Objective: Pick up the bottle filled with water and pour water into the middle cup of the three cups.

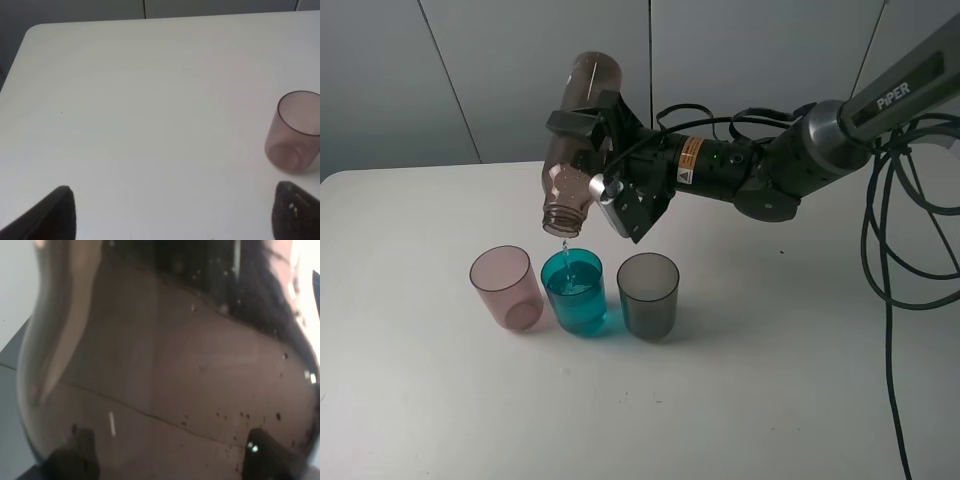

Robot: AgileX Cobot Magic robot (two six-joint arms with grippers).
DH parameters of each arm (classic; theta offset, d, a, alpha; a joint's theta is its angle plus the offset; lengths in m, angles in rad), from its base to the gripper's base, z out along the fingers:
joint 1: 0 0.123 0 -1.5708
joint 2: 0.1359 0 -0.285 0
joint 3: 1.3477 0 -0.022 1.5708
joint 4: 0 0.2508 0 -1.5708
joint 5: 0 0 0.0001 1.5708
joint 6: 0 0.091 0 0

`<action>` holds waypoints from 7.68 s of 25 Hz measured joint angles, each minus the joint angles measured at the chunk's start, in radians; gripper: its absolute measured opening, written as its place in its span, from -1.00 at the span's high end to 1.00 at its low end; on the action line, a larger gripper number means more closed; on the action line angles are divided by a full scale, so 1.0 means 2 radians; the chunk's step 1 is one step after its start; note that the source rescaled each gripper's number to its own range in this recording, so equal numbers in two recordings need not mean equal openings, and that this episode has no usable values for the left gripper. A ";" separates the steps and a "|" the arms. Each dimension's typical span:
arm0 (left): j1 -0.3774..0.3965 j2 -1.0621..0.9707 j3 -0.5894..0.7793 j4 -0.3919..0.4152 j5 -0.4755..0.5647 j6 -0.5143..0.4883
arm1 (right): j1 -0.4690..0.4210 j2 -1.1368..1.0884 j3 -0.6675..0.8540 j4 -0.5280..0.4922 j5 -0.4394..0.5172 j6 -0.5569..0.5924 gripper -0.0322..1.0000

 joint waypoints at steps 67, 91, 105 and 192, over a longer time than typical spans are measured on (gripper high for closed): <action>0.000 0.000 0.000 0.000 0.000 0.001 | -0.080 0.032 0.023 0.088 0.154 0.939 -0.99; 0.000 0.000 0.000 0.000 0.000 0.001 | -0.080 -0.571 0.165 0.248 0.671 0.871 -1.00; 0.000 0.000 0.000 0.000 0.000 0.001 | -0.080 -0.949 0.169 0.340 1.107 0.777 -1.00; 0.000 0.000 0.000 0.000 0.000 -0.001 | -0.250 -1.071 0.285 0.423 1.084 0.715 -1.00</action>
